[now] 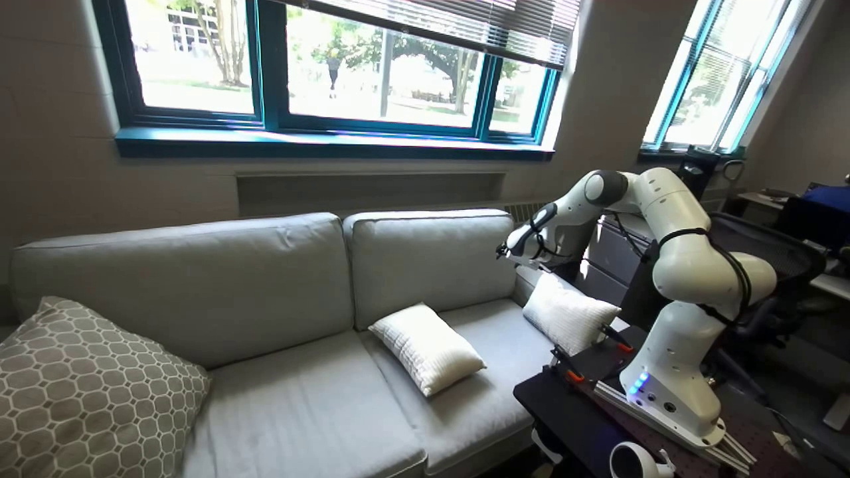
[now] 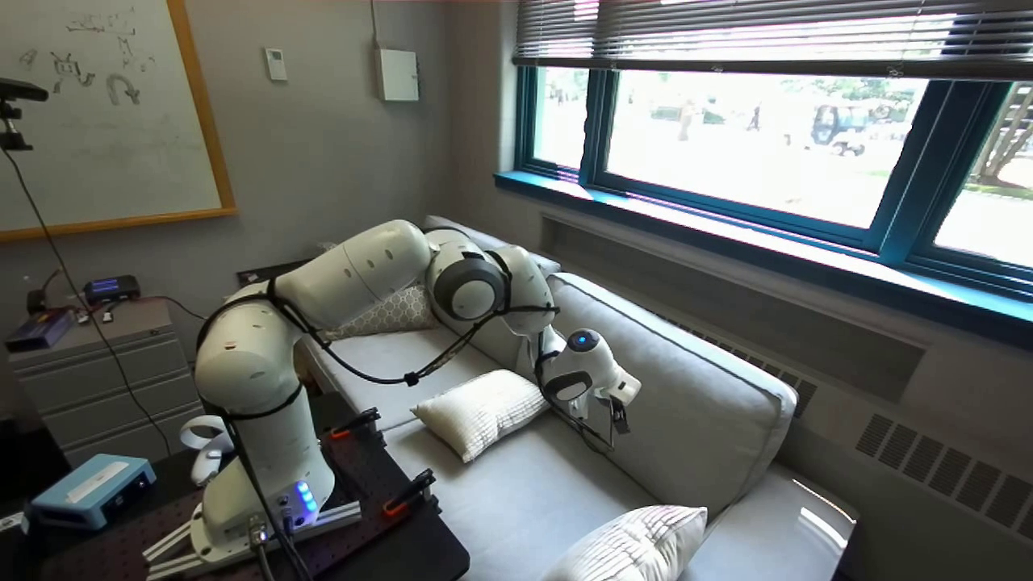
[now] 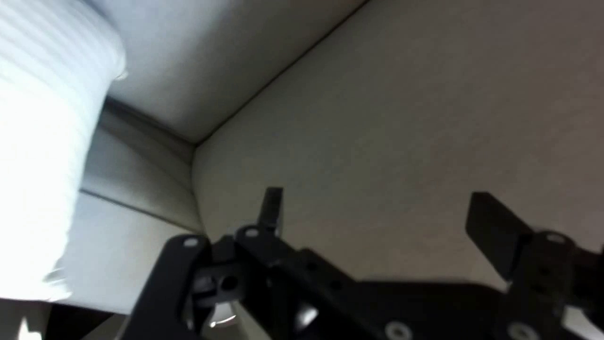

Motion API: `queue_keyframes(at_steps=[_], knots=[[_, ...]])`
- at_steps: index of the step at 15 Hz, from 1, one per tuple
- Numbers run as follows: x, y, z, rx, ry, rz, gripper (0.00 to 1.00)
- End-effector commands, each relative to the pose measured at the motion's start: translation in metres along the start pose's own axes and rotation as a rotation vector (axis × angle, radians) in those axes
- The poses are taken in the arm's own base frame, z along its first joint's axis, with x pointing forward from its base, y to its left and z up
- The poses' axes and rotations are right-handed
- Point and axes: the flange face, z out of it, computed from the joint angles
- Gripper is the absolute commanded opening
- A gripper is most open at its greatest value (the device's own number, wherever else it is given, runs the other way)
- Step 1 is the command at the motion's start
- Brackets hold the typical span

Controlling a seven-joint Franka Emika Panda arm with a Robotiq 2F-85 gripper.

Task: Arrange the cushions, one in front of the other, against the arm rest

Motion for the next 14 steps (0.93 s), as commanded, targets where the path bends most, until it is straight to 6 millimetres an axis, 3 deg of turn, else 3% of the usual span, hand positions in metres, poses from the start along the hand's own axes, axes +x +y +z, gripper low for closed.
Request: queue_keyframes(at_steps=[1,5,8,9,11,14], knots=[[-0.011,-0.064,0.014,0.097,-0.11,-0.069,1.0],[-0.06,-0.145,0.026,0.109,-0.248,-0.249,1.0],[-0.101,-0.187,0.033,0.058,-0.285,-0.409,1.0],[-0.092,-0.171,0.025,0.091,-0.292,-0.317,1.0],[-0.109,-0.185,0.027,0.088,-0.296,-0.336,1.0],[-0.098,-0.172,0.029,0.08,-0.291,-0.319,1.0]])
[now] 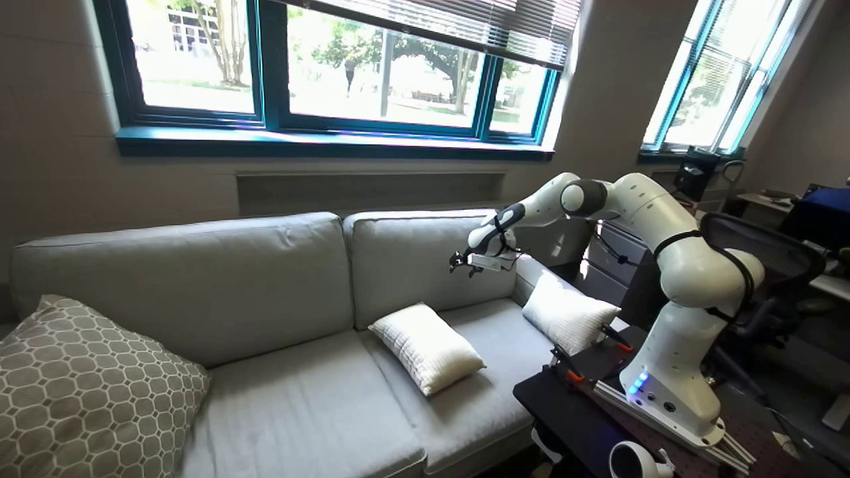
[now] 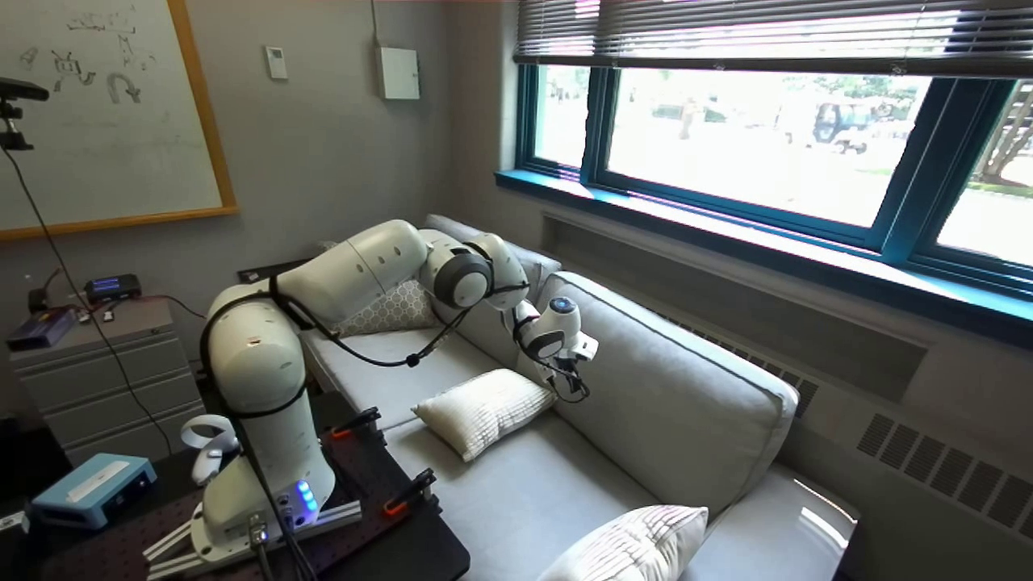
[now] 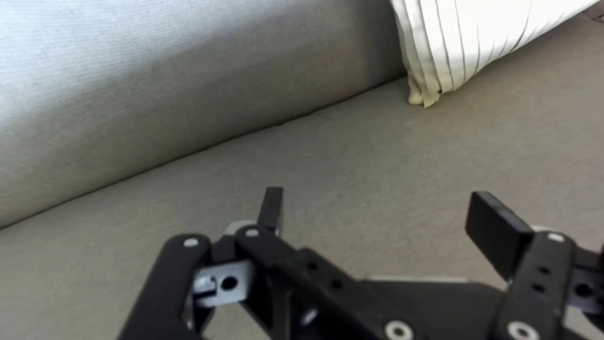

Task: Arrange the cushions, one in front of the other, against the arm rest

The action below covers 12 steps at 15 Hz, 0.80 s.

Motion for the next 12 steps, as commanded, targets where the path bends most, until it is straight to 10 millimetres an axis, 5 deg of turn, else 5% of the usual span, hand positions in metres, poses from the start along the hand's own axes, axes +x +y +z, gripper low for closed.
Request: queue_keyframes(at_steps=[1,7,12], knots=[[0.002,0.005,0.0,-0.002,0.001,0.006,1.0],[-0.004,-0.001,0.023,-0.002,0.023,-0.034,1.0],[-0.019,-0.064,0.06,0.025,-0.036,-0.164,1.0]])
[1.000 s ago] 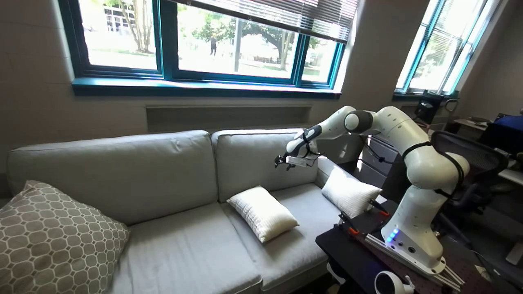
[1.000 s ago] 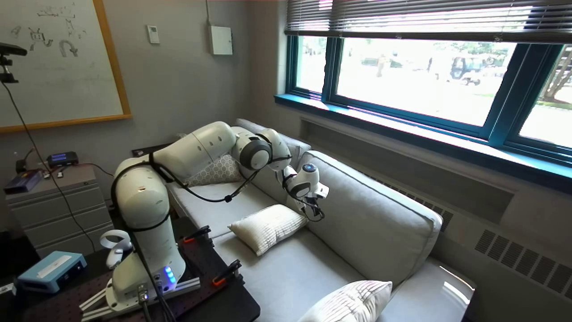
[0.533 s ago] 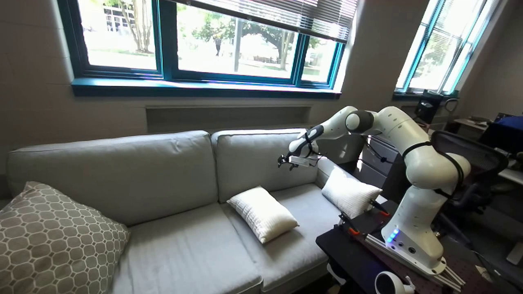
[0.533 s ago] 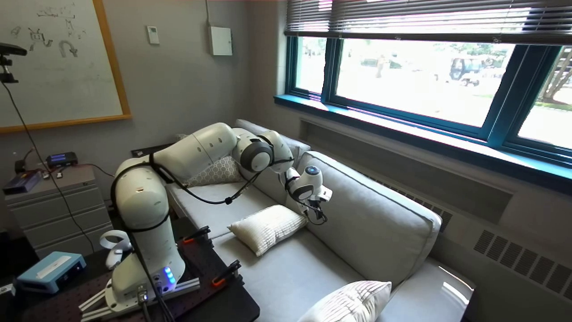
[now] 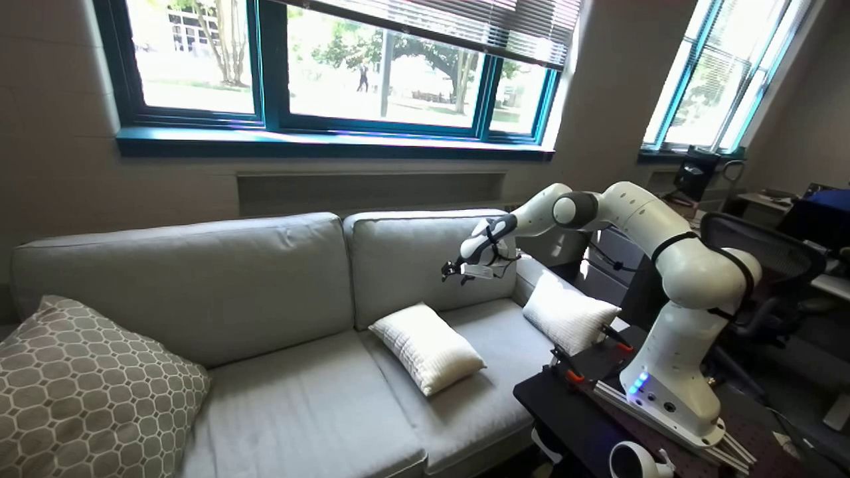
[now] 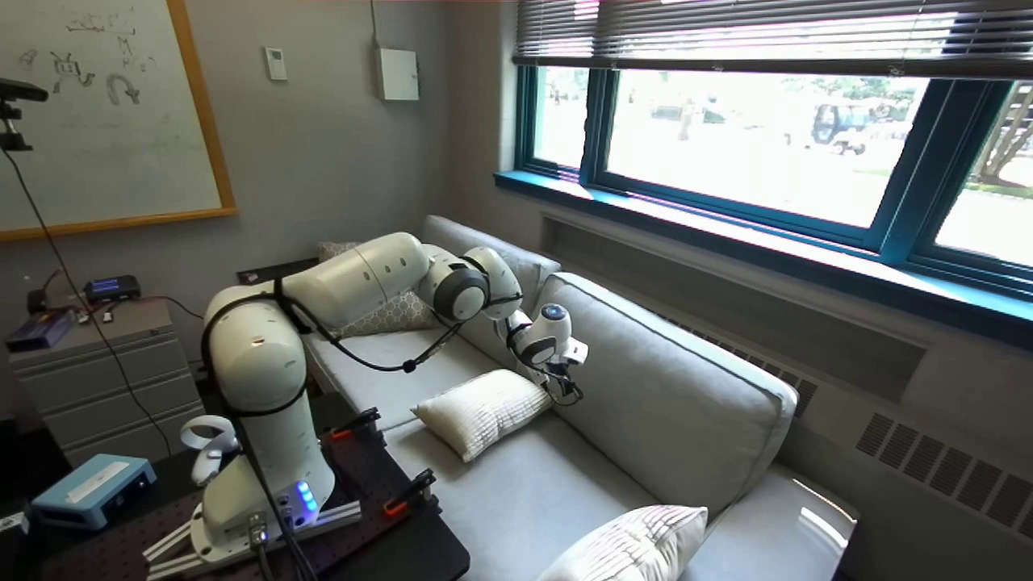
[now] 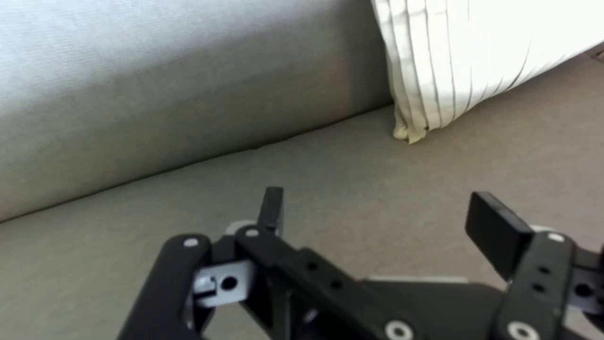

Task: Arrange the cushions, one in front of the other, against the arm rest

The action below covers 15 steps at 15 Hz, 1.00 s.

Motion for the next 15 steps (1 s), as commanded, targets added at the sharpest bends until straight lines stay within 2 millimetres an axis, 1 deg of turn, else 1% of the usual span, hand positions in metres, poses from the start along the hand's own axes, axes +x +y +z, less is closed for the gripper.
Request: queue_keyframes(at_steps=[1,3,6,8,9,10,11,12,14,15], knots=[[0.001,-0.053,0.025,0.027,-0.038,-0.124,1.0],[-0.006,-0.087,0.031,0.027,-0.083,-0.193,1.0],[-0.013,-0.139,0.028,0.036,-0.137,-0.309,1.0],[-0.022,-0.169,0.026,0.035,-0.177,-0.403,1.0],[-0.03,-0.183,0.025,0.045,-0.213,-0.456,1.0],[-0.038,-0.194,0.026,0.036,-0.249,-0.501,1.0],[-0.05,-0.207,0.018,0.038,-0.301,-0.547,1.0],[-0.062,-0.215,0.021,0.033,-0.344,-0.585,1.0],[-0.085,-0.224,0.028,0.001,-0.415,-0.622,1.0],[-0.094,-0.226,0.032,-0.026,-0.432,-0.604,1.0]])
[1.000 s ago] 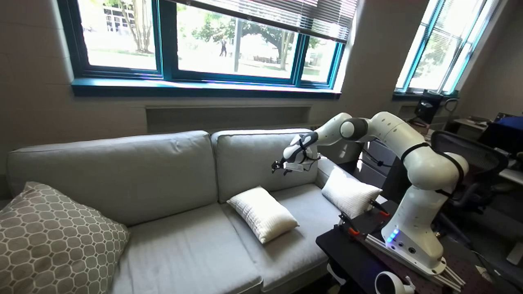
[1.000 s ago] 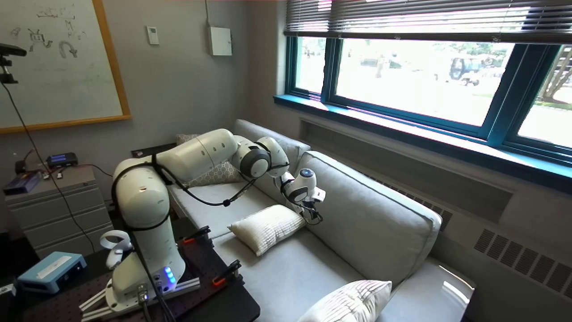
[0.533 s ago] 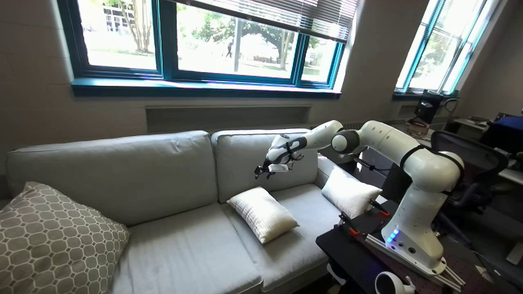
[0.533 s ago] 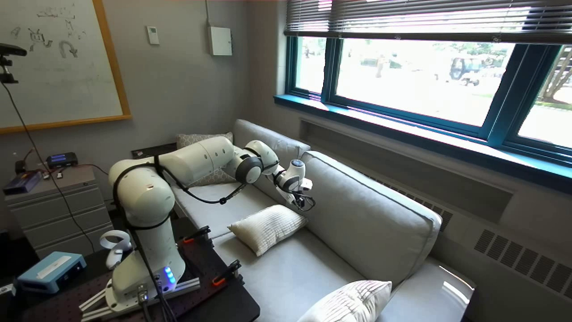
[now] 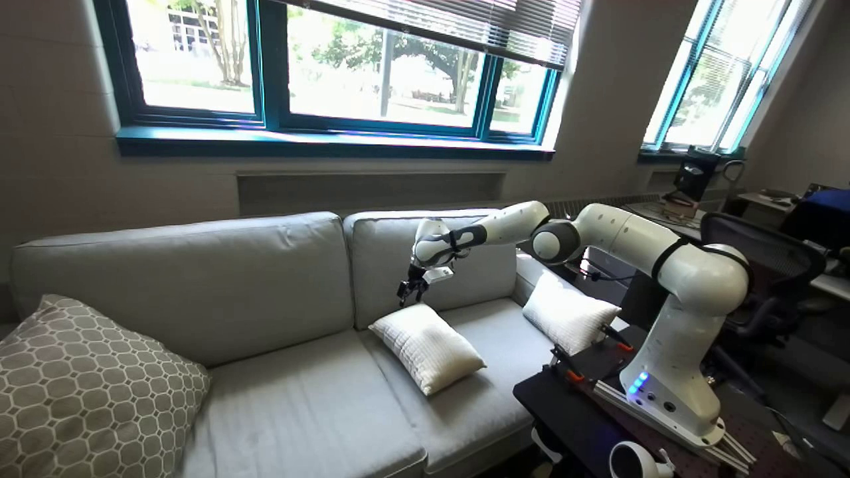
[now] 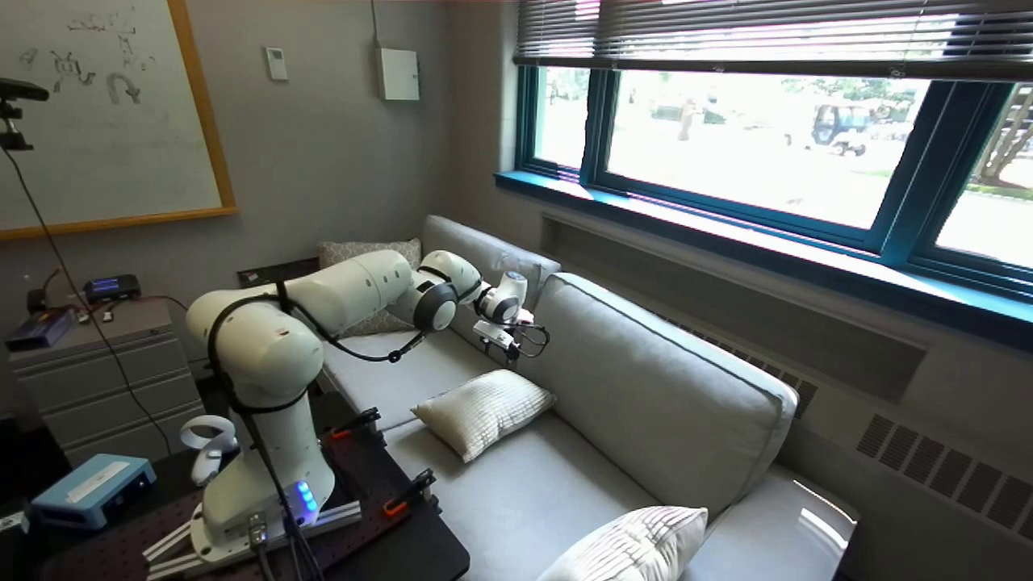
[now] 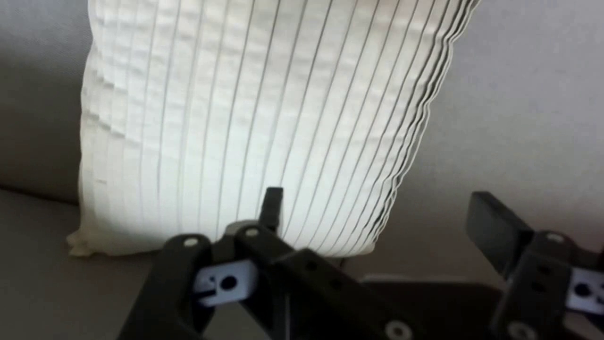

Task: Arrange the cushions, one in front of the other, against the arm rest

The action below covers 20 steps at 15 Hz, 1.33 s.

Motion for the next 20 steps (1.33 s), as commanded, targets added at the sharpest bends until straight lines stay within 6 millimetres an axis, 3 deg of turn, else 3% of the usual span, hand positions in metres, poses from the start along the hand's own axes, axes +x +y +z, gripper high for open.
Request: queue_keyframes(at_steps=[1,5,9,17,20], knots=[[-0.011,-0.017,0.014,-0.058,-0.078,0.031,1.0],[-0.018,-0.009,0.023,-0.066,-0.106,0.251,1.0],[-0.025,0.022,0.029,-0.003,-0.129,0.451,1.0],[-0.023,0.028,0.027,-0.042,-0.106,0.407,1.0],[-0.031,0.028,0.039,-0.036,-0.127,0.4,1.0]])
